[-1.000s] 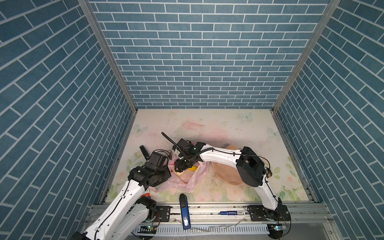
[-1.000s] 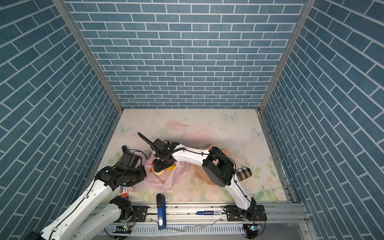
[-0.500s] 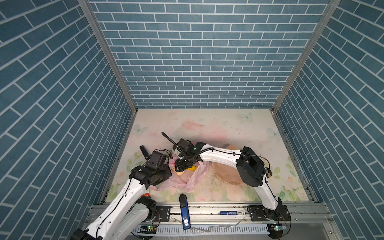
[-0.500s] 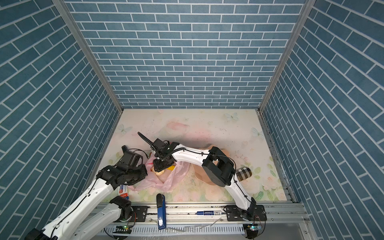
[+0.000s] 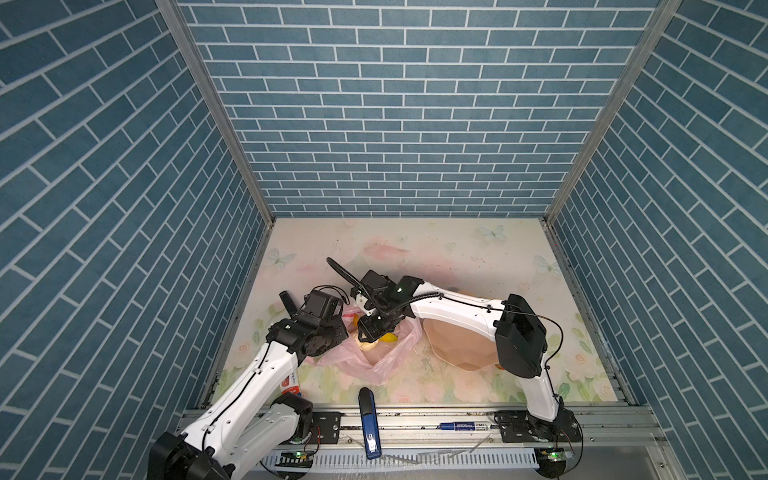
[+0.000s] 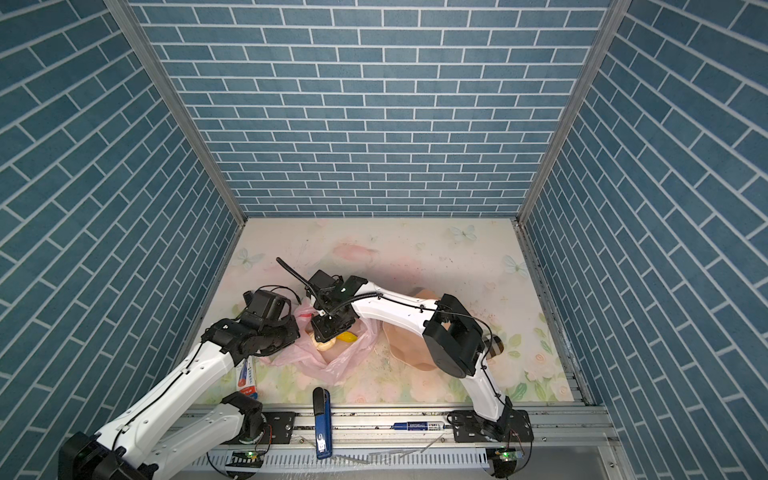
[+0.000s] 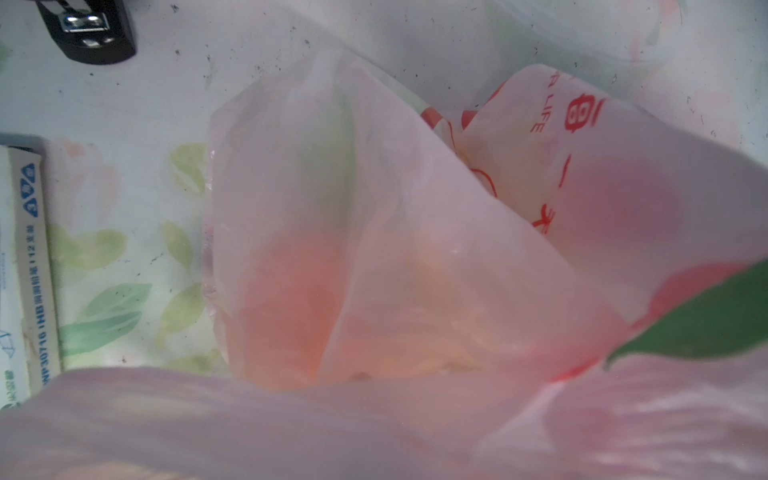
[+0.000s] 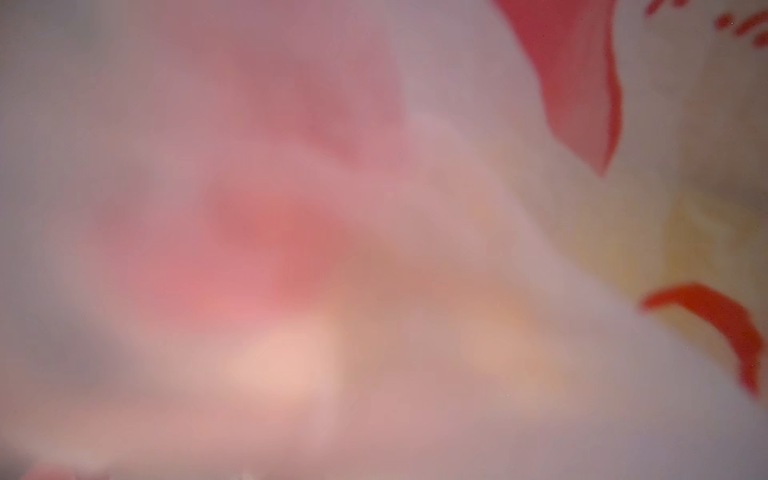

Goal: Take the fake fruits out of the plastic bag
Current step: 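Grasp the pale pear inside the bag with the right gripper, then lift the pear out of the bag with the right gripper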

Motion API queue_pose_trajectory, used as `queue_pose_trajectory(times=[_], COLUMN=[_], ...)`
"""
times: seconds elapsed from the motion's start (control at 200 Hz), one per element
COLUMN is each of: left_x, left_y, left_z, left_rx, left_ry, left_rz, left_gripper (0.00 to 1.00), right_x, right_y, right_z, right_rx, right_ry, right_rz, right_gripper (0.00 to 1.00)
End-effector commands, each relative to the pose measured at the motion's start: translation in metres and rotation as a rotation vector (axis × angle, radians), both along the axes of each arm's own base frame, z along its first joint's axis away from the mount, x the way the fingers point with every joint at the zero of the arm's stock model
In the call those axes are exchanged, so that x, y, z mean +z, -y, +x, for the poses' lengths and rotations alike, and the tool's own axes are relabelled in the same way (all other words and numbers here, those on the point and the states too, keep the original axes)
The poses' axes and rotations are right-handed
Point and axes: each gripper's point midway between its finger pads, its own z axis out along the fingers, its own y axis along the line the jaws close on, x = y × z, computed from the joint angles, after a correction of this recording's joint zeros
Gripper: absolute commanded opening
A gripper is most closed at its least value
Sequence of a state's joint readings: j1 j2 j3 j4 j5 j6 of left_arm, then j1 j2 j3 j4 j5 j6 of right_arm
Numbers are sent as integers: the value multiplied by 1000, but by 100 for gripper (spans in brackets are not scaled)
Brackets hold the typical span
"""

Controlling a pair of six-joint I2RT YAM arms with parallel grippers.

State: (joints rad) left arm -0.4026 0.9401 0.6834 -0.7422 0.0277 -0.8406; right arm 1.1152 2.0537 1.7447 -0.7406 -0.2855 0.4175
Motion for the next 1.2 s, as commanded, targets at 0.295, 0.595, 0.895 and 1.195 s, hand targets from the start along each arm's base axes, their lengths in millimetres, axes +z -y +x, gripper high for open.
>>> queue_pose_trajectory(times=[0.295,0.595,0.895,1.195], left_x=[21,22,24,25], left_y=[4,7,12,16], left_z=[24,30,35,36], left_rx=[-7,-16,-26,-42], left_ry=[87,91,102,98], left_rz=[6,3,-10,-21], left_gripper=[3,2,2,2], right_x=[59,91,144,185], right_y=[24,27,37,57], right_z=[23,33,50,82], right_rx=[-13,-3,-29,-100], right_ry=[89,143,225,315], right_rz=[38,68,152,209], right_gripper=[16,14,13,11])
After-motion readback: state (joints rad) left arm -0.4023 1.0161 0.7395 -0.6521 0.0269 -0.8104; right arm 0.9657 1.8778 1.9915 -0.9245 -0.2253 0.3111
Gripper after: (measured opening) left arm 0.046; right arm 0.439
